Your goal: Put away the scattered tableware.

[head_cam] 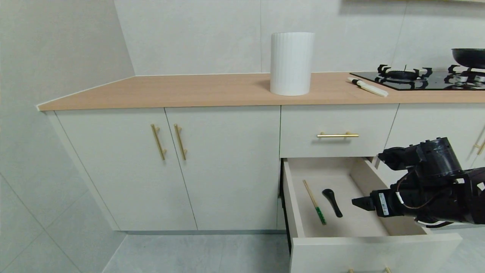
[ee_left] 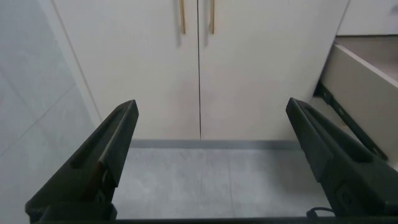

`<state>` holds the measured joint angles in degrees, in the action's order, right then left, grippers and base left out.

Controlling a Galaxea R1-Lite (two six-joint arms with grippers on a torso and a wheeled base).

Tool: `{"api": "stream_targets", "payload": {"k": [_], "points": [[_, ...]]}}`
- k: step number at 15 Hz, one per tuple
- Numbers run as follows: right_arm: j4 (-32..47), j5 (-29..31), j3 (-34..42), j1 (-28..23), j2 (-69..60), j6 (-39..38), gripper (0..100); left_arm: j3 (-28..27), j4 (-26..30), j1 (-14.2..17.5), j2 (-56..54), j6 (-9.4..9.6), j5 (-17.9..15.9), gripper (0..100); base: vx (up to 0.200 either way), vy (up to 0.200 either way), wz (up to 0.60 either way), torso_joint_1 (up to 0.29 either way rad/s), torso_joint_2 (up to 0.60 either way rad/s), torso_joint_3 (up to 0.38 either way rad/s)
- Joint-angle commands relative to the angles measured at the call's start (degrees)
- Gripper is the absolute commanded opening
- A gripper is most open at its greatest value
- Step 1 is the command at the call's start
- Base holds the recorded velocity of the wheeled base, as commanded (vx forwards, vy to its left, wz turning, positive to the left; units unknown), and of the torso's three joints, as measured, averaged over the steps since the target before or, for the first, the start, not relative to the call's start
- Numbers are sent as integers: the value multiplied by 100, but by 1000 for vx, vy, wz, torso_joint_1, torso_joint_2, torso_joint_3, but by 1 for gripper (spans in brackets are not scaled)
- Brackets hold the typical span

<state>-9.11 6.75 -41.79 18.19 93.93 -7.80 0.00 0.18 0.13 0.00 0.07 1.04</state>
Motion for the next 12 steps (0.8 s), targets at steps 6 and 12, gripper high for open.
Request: {"api": "stream_targets", "payload": {"k": [6,12], "points": [[5,-236,180,238,-32,24,100,0,-1,4,0,1,2,100,0,0,0,0,0,0],[23,-166,1041,1714,-112,525,100,0,-1,4,9,1,2,100,0,0,0,0,0,0]]}}
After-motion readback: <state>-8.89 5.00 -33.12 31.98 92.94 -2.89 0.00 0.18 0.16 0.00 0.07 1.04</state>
